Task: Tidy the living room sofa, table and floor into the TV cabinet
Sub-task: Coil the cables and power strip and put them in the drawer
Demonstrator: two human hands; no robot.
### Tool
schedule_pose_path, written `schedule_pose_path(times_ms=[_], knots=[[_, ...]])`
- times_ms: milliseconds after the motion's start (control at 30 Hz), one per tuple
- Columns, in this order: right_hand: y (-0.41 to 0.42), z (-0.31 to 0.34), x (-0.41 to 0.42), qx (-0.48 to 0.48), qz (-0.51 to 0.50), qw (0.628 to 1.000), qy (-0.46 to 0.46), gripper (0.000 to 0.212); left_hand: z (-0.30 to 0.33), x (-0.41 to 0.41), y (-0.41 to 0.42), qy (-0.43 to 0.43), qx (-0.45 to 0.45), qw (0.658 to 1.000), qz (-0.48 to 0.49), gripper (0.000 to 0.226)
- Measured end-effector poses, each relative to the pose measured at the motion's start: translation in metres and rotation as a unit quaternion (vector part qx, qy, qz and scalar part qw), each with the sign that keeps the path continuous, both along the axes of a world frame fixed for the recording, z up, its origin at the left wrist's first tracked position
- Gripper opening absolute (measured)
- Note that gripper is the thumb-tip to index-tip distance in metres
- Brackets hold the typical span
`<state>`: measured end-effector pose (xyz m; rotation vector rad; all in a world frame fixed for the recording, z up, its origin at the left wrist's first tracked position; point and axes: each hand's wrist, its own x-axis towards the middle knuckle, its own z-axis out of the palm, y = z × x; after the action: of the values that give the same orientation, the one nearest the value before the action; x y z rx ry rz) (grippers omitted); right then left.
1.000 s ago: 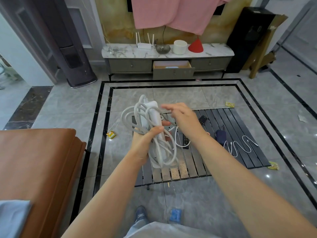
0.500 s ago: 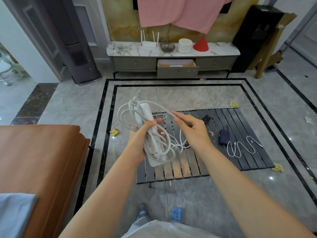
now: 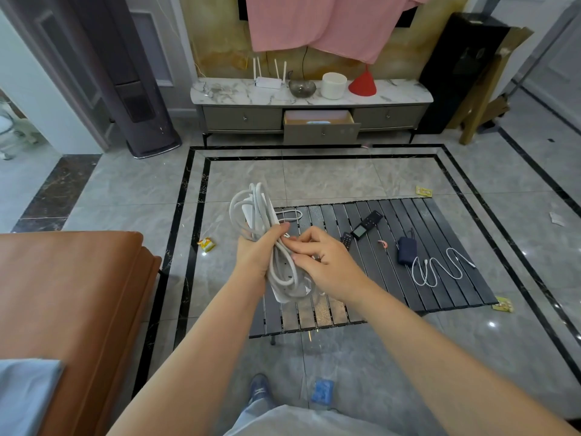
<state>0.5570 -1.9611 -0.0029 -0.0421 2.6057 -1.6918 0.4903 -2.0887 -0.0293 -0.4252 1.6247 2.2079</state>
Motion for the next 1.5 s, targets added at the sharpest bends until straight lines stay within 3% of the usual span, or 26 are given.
schedule_pose_path(times_ms=[67, 133, 200, 300, 367, 467, 533, 667, 733, 800, 933, 1033, 1100, 1167, 1267, 1333, 1433, 1500], knots=[[0.006, 0.006, -0.001, 0.006, 0.0, 1.0, -0.017, 0.025, -0.002, -0.001, -0.003, -0.016, 0.009, 1.0, -0.011, 0.032], [0.012, 0.009, -0.001, -0.051, -0.115, 0.992, -0.023, 0.027, 0.0, -0.002, -0.007, -0.035, 0.037, 0.999, -0.017, 0.034], [0.023, -0.003, -0.003, -0.089, -0.256, 0.961, -0.058, 0.029, 0.003, -0.003, -0.011, -0.051, 0.067, 0.996, -0.019, 0.034], [0.041, -0.039, 0.0, -0.032, -0.289, 0.927, -0.236, 0.019, 0.011, -0.002, -0.017, -0.052, 0.102, 0.992, -0.044, 0.025], [0.04, -0.056, 0.013, -0.159, -0.28, 0.86, -0.396, 0.035, 0.013, 0.0, -0.02, -0.058, 0.126, 0.987, -0.076, 0.03], [0.026, -0.065, 0.04, -0.323, -0.199, 0.768, -0.516, 0.061, 0.016, 0.0, -0.022, -0.085, 0.149, 0.977, -0.126, 0.037], [0.02, -0.069, 0.048, -0.407, -0.173, 0.728, -0.523, 0.064, 0.016, 0.001, -0.024, -0.096, 0.173, 0.968, -0.156, 0.035], [0.014, -0.073, 0.033, -0.541, -0.273, 0.685, -0.405, 0.027, 0.015, 0.001, -0.031, -0.125, 0.168, 0.951, -0.228, 0.042], [0.015, -0.075, 0.025, -0.564, -0.3, 0.676, -0.367, 0.023, 0.014, 0.0, -0.033, -0.156, 0.122, 0.939, -0.281, 0.037], [0.02, -0.075, 0.016, -0.553, -0.301, 0.691, -0.355, 0.028, 0.013, 0.003, -0.032, -0.18, 0.06, 0.926, -0.326, 0.038], [0.029, -0.064, -0.001, -0.449, -0.269, 0.791, -0.317, 0.042, 0.0, 0.007, -0.027, -0.174, -0.023, 0.921, -0.347, 0.049], [0.033, -0.051, -0.009, -0.431, -0.268, 0.82, -0.265, 0.029, -0.004, 0.007, -0.025, -0.152, -0.094, 0.916, -0.359, 0.062], [0.032, -0.042, -0.009, -0.434, -0.258, 0.832, -0.231, 0.029, -0.003, 0.008, -0.022, -0.134, -0.116, 0.915, -0.363, 0.051], [0.029, -0.034, -0.009, -0.425, -0.252, 0.845, -0.203, 0.032, -0.002, 0.009, -0.02, -0.132, -0.118, 0.916, -0.361, 0.035], [0.026, -0.025, -0.007, -0.384, -0.277, 0.863, -0.176, 0.037, -0.006, 0.011, -0.016, -0.141, -0.073, 0.923, -0.351, 0.044], [0.023, -0.02, -0.005, -0.35, -0.278, 0.88, -0.161, 0.041, -0.007, 0.012, -0.012, -0.135, -0.039, 0.932, -0.335, 0.038], [0.015, -0.016, -0.001, -0.292, -0.251, 0.912, -0.139, 0.04, -0.007, 0.012, -0.008, -0.116, -0.035, 0.944, -0.307, 0.03], [0.012, -0.017, 0.001, -0.261, -0.234, 0.926, -0.137, 0.038, -0.007, 0.011, -0.007, -0.086, -0.037, 0.948, -0.303, 0.037]])
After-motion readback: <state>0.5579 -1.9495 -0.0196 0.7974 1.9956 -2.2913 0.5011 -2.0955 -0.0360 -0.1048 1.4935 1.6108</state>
